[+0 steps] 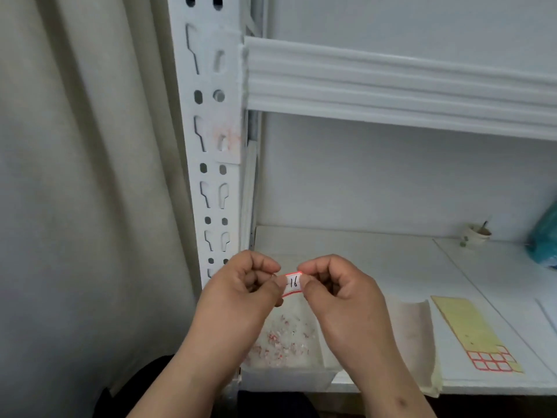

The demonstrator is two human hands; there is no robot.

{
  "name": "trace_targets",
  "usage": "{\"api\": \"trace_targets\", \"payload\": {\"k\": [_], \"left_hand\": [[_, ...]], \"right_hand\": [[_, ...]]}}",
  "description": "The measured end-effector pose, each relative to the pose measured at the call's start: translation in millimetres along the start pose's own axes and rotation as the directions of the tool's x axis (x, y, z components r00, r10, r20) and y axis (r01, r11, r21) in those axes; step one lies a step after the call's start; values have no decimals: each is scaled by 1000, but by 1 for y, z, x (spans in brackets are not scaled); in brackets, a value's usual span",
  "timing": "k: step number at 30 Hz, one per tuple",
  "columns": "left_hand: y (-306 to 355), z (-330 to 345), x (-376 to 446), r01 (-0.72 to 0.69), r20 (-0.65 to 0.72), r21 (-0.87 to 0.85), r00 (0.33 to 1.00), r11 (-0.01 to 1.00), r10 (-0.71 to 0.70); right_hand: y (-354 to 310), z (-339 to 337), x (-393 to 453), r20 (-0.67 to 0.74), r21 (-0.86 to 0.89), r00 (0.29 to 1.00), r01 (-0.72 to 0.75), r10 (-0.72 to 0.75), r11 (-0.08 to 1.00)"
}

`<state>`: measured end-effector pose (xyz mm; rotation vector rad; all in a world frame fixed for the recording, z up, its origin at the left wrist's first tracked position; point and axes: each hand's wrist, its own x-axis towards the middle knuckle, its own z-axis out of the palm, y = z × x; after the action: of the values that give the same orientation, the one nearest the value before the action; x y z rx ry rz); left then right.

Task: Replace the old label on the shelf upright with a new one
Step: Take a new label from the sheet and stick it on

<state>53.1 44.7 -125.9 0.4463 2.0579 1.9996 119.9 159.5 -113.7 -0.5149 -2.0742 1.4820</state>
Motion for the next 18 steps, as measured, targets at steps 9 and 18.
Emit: {"api": "trace_targets", "payload": {"k": [9, 18], "left_hand": [[44, -39, -3, -250, -112, -79, 964, 965, 241], [85, -56, 13, -519, -293, 11, 816, 855, 499]], "right_hand": [[-40, 28, -3, -78, 71, 970, 236, -231, 969], [-95, 54, 16, -210, 60, 852, 501, -480, 863]]}}
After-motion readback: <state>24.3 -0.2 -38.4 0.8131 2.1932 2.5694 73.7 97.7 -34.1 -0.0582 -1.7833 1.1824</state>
